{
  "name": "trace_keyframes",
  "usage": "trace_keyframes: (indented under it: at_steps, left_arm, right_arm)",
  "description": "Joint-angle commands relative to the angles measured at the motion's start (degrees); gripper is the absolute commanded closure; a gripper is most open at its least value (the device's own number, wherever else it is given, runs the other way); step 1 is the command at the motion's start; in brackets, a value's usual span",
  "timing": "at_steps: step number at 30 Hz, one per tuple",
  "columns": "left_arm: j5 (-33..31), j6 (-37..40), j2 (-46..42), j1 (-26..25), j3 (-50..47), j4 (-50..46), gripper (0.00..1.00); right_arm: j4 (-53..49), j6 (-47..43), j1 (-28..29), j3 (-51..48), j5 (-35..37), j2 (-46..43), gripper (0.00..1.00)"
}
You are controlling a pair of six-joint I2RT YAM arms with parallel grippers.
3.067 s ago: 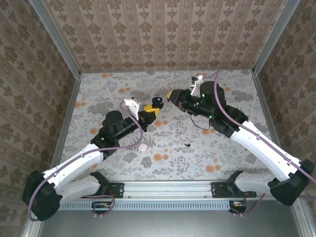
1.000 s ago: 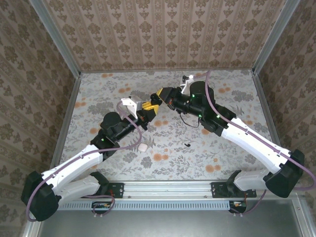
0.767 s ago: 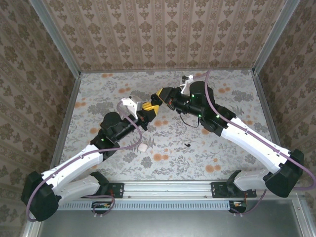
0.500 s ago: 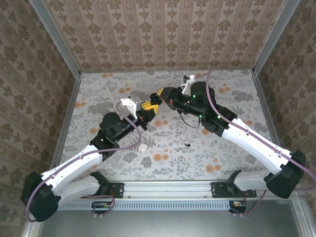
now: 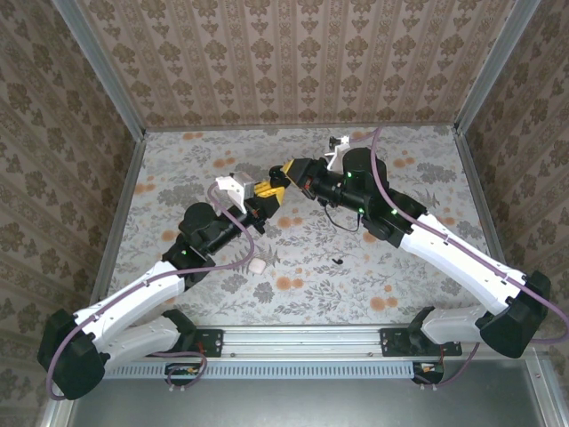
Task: Insert the wireless bluetooth earbuds into the charging case
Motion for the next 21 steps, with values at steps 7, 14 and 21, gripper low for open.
trace_keyframes:
  at_steps: [7, 14, 21]
  left_arm:
    - [-1.2, 0.6, -0.2, -0.4, -0.3, 3.5, 1.00]
    - [-1.3, 0.6, -0.4, -0.4, -0.4, 3.9, 1.00]
    - [-0.4, 0.8, -0.4, -0.4, 0.0, 4.1, 1.00]
  right_arm:
    - [0.7, 4.3, 0.6, -2.5, -2.1, -0.4, 0.83]
    - [-5.6, 3.1, 0.6, -1.9, -1.1, -0.4, 0.79]
    - [-7.9, 2.2, 0.5, -1.6, 0.9, -0.8, 0.74]
